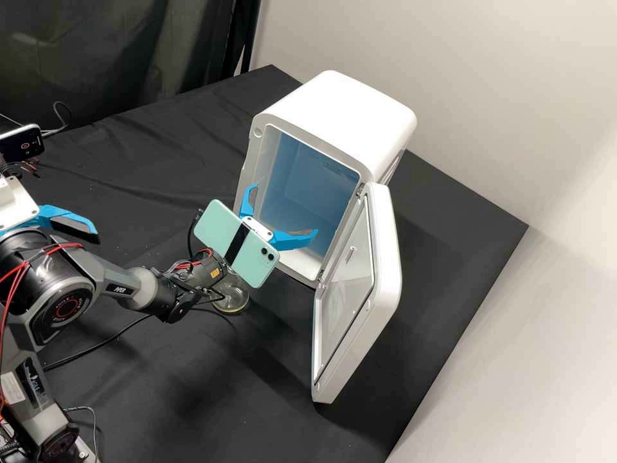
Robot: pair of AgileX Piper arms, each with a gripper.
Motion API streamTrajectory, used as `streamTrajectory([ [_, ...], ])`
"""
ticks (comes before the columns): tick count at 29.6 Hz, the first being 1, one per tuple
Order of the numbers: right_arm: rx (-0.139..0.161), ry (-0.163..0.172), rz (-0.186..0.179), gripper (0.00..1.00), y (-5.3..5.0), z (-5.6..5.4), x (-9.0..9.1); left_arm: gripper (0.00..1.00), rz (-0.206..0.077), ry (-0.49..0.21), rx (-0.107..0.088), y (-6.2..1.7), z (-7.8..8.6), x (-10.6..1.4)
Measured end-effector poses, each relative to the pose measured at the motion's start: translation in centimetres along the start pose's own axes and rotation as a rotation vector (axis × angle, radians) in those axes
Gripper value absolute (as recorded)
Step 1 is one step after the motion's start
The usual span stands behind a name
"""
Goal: Place the flask in the incubator
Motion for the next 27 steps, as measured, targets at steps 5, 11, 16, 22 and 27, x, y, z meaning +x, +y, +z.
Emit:
streamTrajectory([
  [5,0.000,0.000,0.000,1.00,0.0,0.0,0.0,1.00,-0.028,0.053,-0.033,-0.60,-0.5,-0.8],
  [11,0.000,0.000,0.000,1.00,0.0,0.0,0.0,1.00,-0.066,0.091,-0.040,-1.63,-0.8,-1.4],
  [16,0.000,0.000,0.000,1.00,0.0,0.0,0.0,1.00,-0.106,0.098,-0.041,-2.67,-1.0,-2.0],
  [22,0.000,0.000,0.000,1.00,0.0,0.0,0.0,1.00,-0.179,0.101,-0.023,-4.42,-1.5,-2.9],
  [27,0.000,0.000,0.000,1.00,0.0,0.0,0.0,1.00,-0.186,0.134,-0.021,-4.55,-2.5,-3.4],
])
